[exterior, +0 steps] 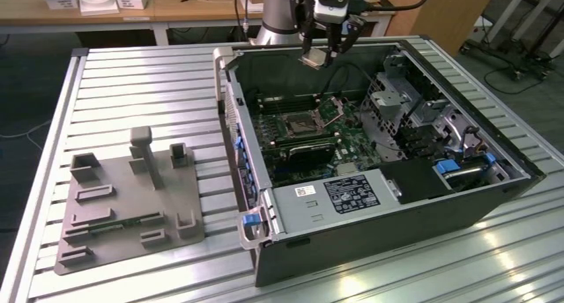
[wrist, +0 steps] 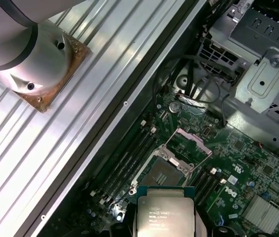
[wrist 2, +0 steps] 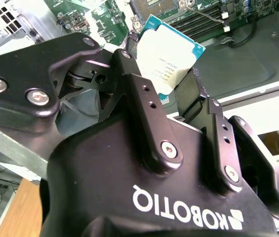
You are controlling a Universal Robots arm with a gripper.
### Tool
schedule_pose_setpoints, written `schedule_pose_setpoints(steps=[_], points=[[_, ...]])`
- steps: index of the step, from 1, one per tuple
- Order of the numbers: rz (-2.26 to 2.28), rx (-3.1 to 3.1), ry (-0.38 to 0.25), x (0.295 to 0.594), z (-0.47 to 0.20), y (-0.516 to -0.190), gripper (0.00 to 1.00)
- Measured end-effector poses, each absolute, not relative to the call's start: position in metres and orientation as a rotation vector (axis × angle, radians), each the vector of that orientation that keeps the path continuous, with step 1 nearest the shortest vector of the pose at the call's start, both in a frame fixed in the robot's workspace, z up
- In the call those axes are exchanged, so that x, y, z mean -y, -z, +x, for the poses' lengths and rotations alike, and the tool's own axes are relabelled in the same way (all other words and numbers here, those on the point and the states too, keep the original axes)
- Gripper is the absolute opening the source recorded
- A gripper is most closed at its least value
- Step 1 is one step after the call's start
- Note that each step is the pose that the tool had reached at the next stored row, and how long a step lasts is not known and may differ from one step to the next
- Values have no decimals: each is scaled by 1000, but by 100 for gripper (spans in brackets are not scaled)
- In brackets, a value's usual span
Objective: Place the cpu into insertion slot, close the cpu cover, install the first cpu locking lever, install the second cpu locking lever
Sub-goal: 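Place the cpu into insertion slot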
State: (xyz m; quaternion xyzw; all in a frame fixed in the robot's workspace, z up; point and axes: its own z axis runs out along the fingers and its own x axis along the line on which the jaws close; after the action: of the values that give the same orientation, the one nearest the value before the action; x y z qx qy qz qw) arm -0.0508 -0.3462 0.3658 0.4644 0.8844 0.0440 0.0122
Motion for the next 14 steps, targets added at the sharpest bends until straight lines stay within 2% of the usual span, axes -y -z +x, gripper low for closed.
schedule_pose_setpoints(steps=[14], points=[[1477, -2741, -137, 346, -51, -366, 54]])
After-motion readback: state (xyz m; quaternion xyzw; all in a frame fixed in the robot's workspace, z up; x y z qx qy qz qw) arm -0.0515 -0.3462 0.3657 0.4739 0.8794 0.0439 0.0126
